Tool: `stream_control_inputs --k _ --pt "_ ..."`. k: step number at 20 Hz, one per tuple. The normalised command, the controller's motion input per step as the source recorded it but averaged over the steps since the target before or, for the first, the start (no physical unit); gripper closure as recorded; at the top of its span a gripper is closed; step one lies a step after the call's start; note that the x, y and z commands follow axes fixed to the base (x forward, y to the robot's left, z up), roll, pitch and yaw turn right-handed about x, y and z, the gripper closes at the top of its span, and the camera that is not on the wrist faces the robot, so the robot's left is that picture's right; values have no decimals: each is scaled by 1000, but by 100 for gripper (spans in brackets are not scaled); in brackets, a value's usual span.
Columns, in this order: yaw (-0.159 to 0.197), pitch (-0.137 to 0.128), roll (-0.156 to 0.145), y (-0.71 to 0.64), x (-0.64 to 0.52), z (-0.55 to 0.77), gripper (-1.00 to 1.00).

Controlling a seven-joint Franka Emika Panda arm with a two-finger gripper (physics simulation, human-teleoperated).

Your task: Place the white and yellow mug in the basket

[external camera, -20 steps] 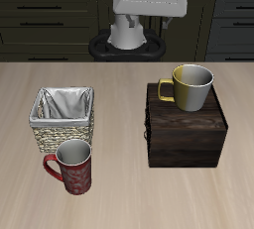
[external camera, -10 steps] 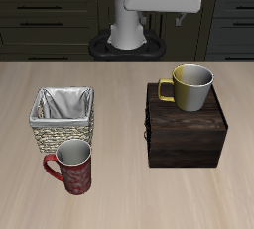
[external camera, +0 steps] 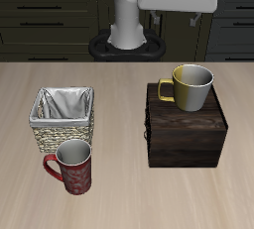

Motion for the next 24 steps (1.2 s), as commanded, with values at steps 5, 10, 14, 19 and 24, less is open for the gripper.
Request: stream_control_inputs --k 5,10,14,19,24 --pt "-29 8 -44 145 326 49 -100" --pt "-18 -19 -36 -12 291 81 -100" --pt "15 13 4 -56 343 -53 -100" --pt "14 -3 -3 -64 147 -66 -100" --pt "5 11 -8 -26 134 -149 -100"
